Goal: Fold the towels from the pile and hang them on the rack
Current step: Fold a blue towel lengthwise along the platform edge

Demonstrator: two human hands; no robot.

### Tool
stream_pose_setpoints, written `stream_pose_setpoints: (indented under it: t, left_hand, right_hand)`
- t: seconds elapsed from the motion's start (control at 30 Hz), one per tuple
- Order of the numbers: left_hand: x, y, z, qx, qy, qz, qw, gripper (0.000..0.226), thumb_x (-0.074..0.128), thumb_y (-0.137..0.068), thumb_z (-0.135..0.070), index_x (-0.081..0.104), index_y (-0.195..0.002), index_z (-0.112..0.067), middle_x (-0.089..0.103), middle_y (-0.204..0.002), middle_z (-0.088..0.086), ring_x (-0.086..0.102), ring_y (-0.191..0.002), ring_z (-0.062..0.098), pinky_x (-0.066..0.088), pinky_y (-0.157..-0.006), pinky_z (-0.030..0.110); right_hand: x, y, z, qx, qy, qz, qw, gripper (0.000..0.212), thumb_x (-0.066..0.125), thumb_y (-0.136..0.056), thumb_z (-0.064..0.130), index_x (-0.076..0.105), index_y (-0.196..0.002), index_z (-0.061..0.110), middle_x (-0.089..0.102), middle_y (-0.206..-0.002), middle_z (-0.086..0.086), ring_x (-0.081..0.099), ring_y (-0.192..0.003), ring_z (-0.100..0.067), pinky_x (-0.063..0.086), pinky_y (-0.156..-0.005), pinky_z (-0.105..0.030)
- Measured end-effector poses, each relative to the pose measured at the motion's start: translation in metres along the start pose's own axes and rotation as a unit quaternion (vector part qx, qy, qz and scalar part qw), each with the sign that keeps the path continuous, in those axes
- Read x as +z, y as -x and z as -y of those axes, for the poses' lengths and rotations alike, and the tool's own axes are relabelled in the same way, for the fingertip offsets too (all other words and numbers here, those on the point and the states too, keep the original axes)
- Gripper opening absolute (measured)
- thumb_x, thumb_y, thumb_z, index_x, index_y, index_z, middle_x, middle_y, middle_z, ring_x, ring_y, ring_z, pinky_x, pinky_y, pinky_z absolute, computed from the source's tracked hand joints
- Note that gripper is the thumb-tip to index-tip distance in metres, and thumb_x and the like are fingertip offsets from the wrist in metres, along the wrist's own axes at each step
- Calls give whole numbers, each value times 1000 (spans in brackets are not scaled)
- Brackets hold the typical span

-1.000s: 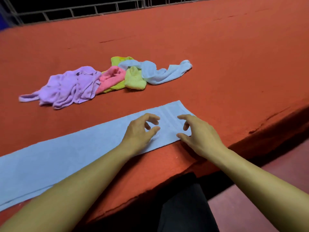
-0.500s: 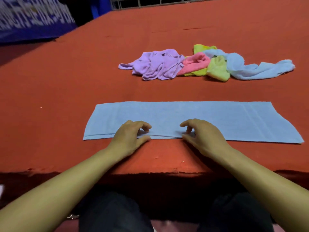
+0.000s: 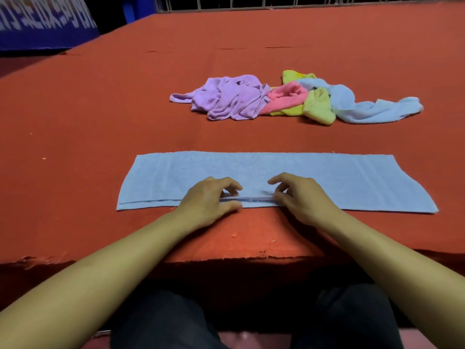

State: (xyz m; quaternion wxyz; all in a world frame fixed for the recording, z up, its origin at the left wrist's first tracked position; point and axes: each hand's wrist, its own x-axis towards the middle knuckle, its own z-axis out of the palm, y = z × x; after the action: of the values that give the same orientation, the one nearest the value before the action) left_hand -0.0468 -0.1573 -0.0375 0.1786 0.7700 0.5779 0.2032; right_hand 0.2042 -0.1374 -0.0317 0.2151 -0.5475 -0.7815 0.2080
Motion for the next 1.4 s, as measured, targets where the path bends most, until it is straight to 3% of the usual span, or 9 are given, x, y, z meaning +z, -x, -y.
stream_pose_setpoints:
  t: [0.1,0.3,0.53,0.7,0.87,1.07,1.23,1.4]
  left_hand:
    - [8,-9,-12,20,-4,0,1000,29,69,-85,-41,59,-111,-42,61,-96,-27,50,-92,-3,40,-81,22]
    - [30,-27,-41,88,-20,5,996,31,68,-87,-44,61,-116,-37,66,-104,-23,50,-96,6,41,-84,25]
    - [56,-52,-74,144,-9,60,988,31,70,-85,-40,57,-114,-35,65,-99,-23,51,-95,6,47,-83,30]
    - [65,-61,-84,185,-22,41,982,24,64,-92,-33,60,-116,-28,67,-98,-17,49,-78,2,45,-79,28]
    - [60,-69,-89,138,21,-6,990,23,66,-91,-26,61,-114,-28,64,-88,-20,55,-67,0,45,-75,25]
    - [53,-77,-95,125,24,-46,991,25,68,-89,-24,63,-114,-26,62,-86,-21,56,-69,7,42,-74,24]
    - [67,-60,-86,154,-33,27,987,30,70,-87,-36,59,-115,-31,57,-88,-30,54,-81,6,50,-81,34]
    - [66,-59,-84,179,-66,43,981,38,66,-90,-40,56,-124,-28,64,-104,-23,55,-93,12,50,-83,36]
  right_hand:
    - [-3,-1,0,1,-7,-12,1000,29,62,-91,20,62,-117,32,65,-86,20,61,-80,-4,48,-79,-28]
    - [1,18,-10,-50,50,-6,997,35,62,-91,31,57,-126,33,64,-98,19,56,-92,-9,50,-80,-34]
    - [-45,49,-62,-5,16,-38,999,58,72,-84,21,46,-135,35,61,-96,24,53,-90,-1,42,-76,-19]
    - [-63,61,-88,10,44,-17,999,69,75,-84,25,38,-143,32,60,-96,25,54,-92,-6,45,-83,-27]
    - [-65,54,-92,-13,45,-44,998,65,65,-90,19,35,-146,32,62,-93,21,57,-81,-8,50,-78,-32]
    - [-74,37,-91,-10,22,-115,993,68,63,-91,15,32,-148,33,62,-95,18,57,-85,-12,46,-77,-28]
    - [-59,50,-98,-58,108,-49,991,61,62,-91,24,36,-145,33,65,-102,18,57,-91,-14,51,-79,-40]
    - [-67,55,-104,-75,104,-32,991,65,68,-90,32,35,-146,33,66,-107,18,59,-96,-15,51,-79,-36]
